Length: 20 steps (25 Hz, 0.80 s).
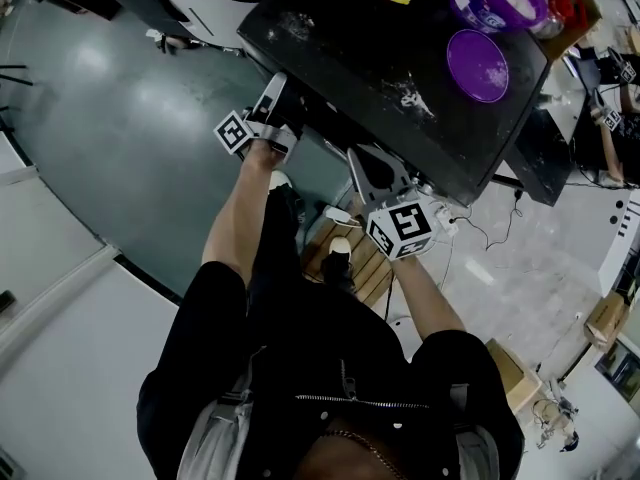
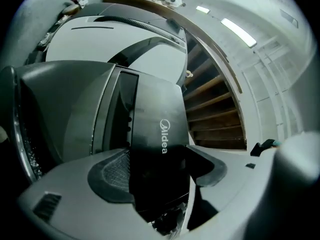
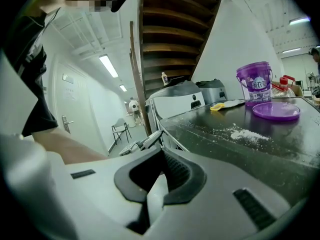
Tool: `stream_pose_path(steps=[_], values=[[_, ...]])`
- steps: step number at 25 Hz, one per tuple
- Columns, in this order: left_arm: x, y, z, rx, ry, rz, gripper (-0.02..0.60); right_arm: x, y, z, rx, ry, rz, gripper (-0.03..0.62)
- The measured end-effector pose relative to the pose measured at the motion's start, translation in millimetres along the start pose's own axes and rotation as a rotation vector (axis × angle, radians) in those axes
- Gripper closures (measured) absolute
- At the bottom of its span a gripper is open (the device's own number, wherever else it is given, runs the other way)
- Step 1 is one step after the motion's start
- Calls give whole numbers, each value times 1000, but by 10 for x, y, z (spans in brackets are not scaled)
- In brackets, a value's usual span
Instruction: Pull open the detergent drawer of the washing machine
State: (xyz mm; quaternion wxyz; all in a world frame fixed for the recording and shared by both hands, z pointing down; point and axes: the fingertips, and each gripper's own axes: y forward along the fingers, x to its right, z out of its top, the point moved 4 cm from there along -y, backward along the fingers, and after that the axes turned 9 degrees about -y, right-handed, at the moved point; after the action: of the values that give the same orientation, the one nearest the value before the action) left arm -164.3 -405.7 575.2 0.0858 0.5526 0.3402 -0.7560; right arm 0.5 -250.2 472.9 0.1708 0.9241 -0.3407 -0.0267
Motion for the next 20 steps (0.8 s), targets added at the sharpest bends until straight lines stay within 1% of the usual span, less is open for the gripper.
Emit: stream_pose_path(steps=[2, 5, 7, 10, 15, 20], values=[[-22, -36, -8, 26, -21, -10, 279, 6, -27, -19, -10, 6, -10, 588], [-36, -67, 9, 67, 1, -10, 282, 26, -59, -59, -16, 17, -23, 588], [-34, -43, 24, 58, 6, -10, 281, 46, -70, -101, -22, 24, -27, 588], [-25, -29, 9, 29, -6, -12, 282, 43, -79, -172, -40, 31, -22, 588], [-13, -32, 13, 25, 5, -15, 281, 9, -53, -174, -40, 34, -9, 588], [-6, -11, -10, 22, -11, -13, 282, 7, 1, -243, -56, 39, -9, 588]])
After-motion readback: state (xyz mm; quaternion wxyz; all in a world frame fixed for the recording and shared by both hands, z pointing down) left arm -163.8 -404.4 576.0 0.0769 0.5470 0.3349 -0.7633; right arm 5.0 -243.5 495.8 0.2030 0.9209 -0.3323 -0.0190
